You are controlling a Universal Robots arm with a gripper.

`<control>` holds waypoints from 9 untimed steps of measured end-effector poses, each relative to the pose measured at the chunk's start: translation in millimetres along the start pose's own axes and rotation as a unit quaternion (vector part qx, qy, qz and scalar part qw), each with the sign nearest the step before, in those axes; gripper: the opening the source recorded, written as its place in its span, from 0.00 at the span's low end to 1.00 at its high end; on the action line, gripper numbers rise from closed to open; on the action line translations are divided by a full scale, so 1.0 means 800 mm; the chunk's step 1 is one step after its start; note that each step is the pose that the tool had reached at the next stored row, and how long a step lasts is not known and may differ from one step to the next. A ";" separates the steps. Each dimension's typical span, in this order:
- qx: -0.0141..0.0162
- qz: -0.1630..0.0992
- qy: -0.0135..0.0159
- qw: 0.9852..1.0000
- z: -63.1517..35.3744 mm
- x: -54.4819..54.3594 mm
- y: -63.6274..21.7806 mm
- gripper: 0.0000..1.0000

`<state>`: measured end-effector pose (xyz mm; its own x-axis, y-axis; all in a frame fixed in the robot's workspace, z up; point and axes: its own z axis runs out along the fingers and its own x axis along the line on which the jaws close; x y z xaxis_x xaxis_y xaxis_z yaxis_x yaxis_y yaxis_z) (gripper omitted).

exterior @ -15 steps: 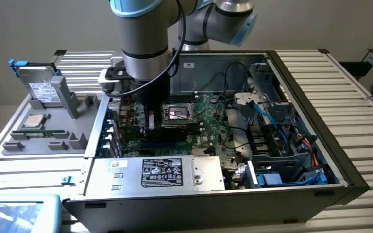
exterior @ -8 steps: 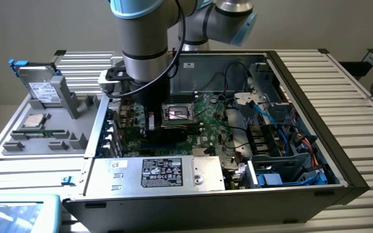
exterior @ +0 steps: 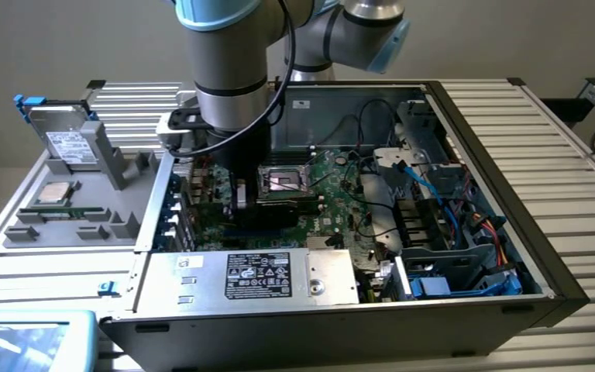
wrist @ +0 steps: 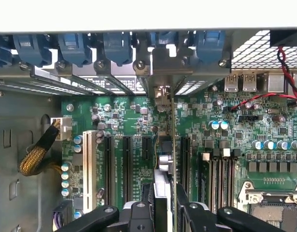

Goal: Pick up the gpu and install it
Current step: 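Insert the gpu into the slot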

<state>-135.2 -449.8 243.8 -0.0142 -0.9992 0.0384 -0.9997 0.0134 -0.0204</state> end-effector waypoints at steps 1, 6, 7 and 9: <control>0.000 0.000 0.000 1.000 0.000 0.001 0.000 0.29; 0.000 0.000 0.000 1.000 0.000 0.001 0.000 0.29; 0.000 0.000 0.000 1.000 0.000 0.001 0.000 0.29; 0.000 0.000 0.000 1.000 0.000 0.001 0.000 0.29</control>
<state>-135.2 -450.3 243.6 -0.0148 -0.9991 0.0390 -0.9997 0.0141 -0.0203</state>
